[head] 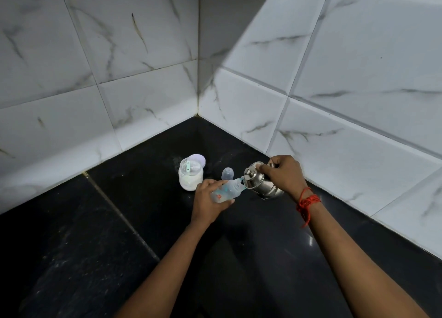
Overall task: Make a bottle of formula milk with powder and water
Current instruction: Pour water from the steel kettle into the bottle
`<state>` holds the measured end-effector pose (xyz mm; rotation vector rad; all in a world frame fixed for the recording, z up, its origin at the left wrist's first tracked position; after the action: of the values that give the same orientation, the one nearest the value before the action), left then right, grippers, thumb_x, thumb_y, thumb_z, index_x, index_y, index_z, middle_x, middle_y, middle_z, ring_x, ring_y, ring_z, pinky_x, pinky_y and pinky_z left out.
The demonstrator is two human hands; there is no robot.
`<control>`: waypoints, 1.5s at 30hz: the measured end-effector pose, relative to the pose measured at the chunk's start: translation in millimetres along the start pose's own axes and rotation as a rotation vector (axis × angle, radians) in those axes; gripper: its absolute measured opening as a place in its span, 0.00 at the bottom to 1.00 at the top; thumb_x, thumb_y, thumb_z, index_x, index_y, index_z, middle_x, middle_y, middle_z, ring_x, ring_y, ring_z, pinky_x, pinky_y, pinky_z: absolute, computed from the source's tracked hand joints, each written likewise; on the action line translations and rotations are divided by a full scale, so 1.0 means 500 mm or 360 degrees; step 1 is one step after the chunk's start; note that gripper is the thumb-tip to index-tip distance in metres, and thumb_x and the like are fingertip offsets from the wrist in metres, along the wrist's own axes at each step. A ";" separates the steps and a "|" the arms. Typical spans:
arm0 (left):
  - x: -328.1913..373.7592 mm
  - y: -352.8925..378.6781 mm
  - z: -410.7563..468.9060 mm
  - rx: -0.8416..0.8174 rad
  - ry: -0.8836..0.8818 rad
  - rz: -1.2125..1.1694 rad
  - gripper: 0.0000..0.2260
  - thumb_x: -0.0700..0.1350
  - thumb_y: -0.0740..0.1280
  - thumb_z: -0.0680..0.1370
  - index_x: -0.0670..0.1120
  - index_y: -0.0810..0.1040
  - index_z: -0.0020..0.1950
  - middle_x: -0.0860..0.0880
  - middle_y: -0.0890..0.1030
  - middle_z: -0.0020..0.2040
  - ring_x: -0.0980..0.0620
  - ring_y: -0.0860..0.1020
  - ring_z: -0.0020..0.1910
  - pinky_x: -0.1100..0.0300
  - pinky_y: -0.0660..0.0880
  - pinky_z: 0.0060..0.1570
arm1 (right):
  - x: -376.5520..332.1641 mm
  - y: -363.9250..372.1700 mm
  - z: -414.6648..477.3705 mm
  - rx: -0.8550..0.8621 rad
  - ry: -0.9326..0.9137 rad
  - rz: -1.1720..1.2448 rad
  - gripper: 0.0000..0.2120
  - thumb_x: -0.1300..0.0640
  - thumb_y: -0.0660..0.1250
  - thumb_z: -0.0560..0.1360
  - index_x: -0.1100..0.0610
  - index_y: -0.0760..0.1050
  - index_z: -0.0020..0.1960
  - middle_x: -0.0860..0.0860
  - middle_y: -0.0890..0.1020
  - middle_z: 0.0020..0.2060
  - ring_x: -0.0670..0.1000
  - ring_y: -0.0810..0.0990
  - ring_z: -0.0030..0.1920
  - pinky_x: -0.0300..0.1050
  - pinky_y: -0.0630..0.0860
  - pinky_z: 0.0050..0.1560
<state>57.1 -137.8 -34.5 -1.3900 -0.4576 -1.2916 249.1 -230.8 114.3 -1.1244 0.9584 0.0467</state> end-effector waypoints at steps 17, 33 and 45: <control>0.005 -0.014 -0.007 0.0020 -0.0031 0.0040 0.28 0.47 0.84 0.66 0.55 0.83 0.65 0.55 0.76 0.56 0.53 0.73 0.60 0.66 0.68 0.58 | -0.004 0.000 -0.009 0.0052 -0.0018 -0.0003 0.19 0.50 0.73 0.72 0.64 0.75 0.33 0.60 0.81 0.31 0.51 0.74 0.32 0.49 0.75 0.37; 0.010 -0.003 -0.011 0.0071 0.0036 -0.0246 0.24 0.44 0.84 0.66 0.61 0.83 0.57 0.55 0.83 0.55 0.60 0.81 0.54 0.68 0.77 0.52 | -0.018 -0.007 -0.021 -0.0001 -0.0037 0.0042 0.19 0.50 0.73 0.72 0.63 0.75 0.33 0.53 0.77 0.27 0.50 0.74 0.32 0.46 0.74 0.37; -0.009 0.048 -0.016 -0.0045 -0.0166 -0.0543 0.28 0.51 0.82 0.63 0.52 0.84 0.63 0.52 0.84 0.57 0.55 0.84 0.55 0.58 0.82 0.56 | -0.035 -0.028 -0.023 -0.0034 -0.0043 -0.0006 0.19 0.50 0.73 0.72 0.58 0.72 0.29 0.50 0.75 0.25 0.49 0.73 0.31 0.44 0.70 0.35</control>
<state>72.6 -150.5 -50.9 -1.4500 -0.7764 -1.5061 237.9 -238.8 135.1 -1.1425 0.9338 0.0689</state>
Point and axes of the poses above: each hand's wrist, its own z-axis towards the middle knuckle, its own y-axis out of the palm, x = y × z, the point moved 3 cm from there along z, towards the middle knuckle
